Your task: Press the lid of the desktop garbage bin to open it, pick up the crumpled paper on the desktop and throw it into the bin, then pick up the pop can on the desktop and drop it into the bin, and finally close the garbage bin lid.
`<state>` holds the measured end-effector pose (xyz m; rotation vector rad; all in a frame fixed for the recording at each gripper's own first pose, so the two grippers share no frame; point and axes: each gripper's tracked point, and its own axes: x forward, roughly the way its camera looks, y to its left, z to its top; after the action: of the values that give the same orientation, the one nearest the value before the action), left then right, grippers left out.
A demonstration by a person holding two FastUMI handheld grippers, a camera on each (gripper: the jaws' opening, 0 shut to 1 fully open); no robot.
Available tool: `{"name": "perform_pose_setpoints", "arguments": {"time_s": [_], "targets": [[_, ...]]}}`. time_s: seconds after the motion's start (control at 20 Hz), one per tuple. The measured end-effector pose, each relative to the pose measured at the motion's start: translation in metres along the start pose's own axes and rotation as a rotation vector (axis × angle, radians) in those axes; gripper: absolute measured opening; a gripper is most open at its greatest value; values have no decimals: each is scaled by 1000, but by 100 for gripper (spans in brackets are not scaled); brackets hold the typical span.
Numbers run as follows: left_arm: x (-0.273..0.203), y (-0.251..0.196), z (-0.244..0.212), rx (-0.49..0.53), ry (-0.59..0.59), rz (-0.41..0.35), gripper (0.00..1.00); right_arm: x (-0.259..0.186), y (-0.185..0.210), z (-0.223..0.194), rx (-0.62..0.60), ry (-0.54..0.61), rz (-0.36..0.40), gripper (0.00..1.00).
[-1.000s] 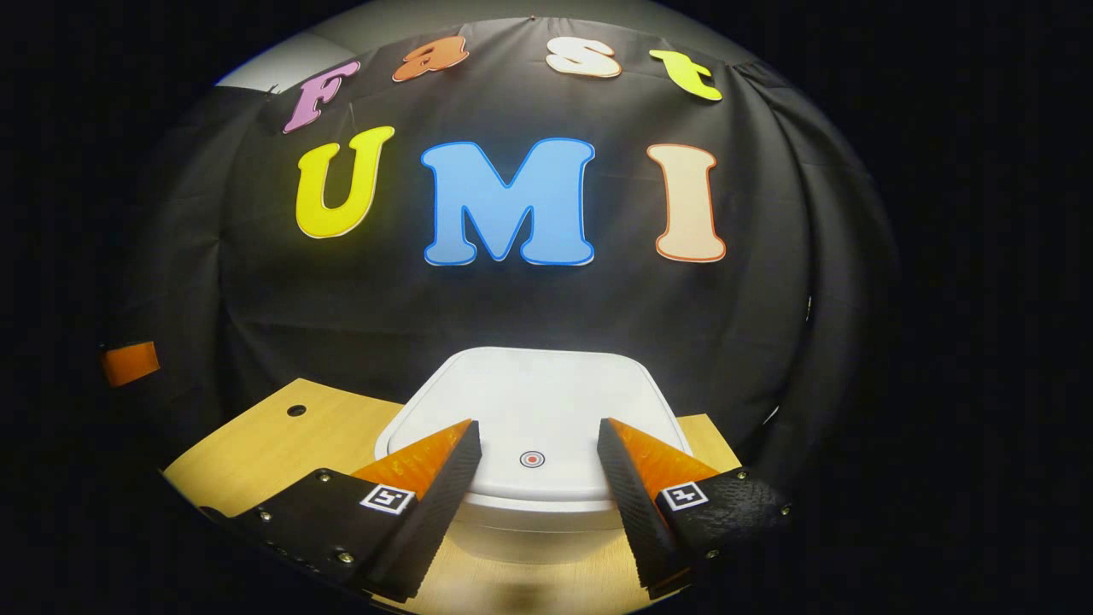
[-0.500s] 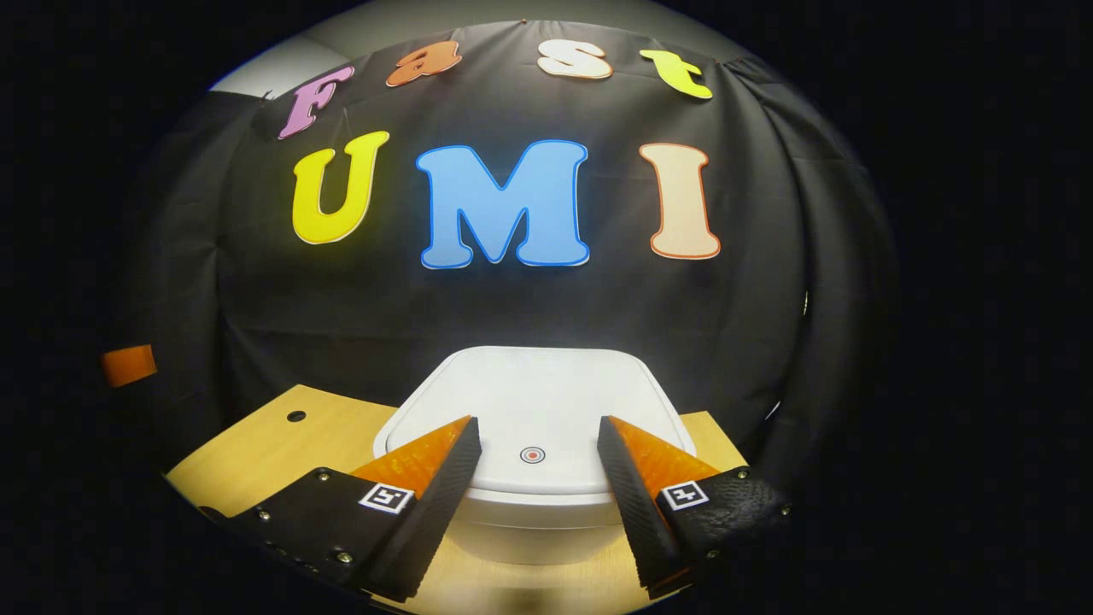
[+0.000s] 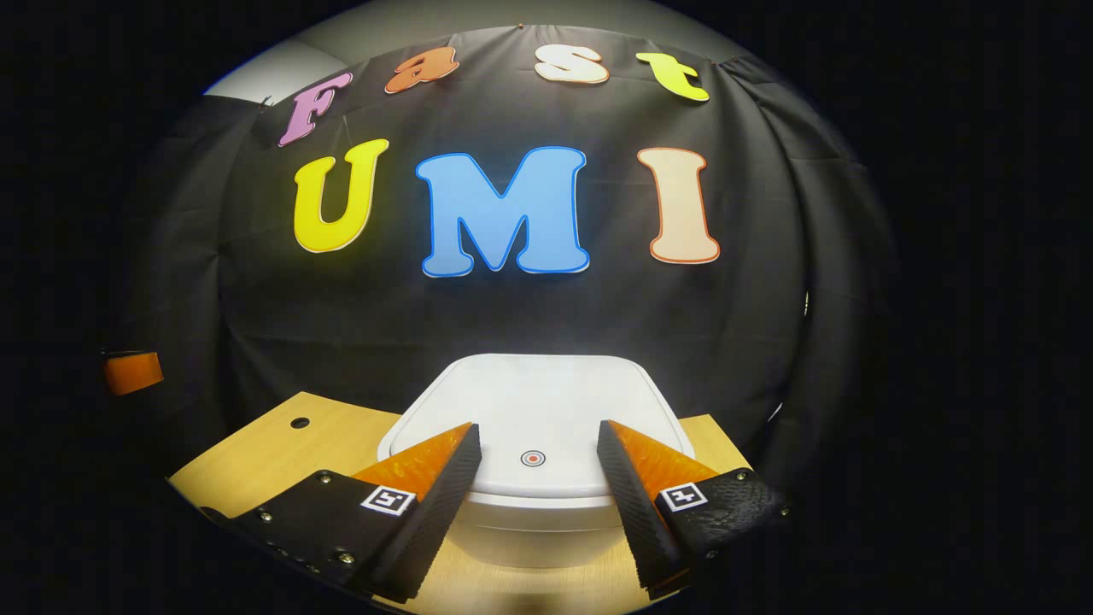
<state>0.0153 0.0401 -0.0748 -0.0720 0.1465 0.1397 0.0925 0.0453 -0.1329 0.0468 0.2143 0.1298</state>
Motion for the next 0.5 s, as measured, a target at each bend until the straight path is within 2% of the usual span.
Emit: {"name": "perform_pose_setpoints", "arguments": {"time_s": [0.2,0.25,0.3,0.5], "targets": [[1,0,2,2,-2,-4,77,-3,0,1,-13,0,-3,89],[2,0,3,3,-2,-6,82,-6,0,2,-19,-2,-6,89],[3,0,3,5,-5,-9,77,-10,0,5,-26,-9,-8,89],[4,-6,7,7,-14,-24,78,-28,0,25,-32,-60,-21,88]]}}
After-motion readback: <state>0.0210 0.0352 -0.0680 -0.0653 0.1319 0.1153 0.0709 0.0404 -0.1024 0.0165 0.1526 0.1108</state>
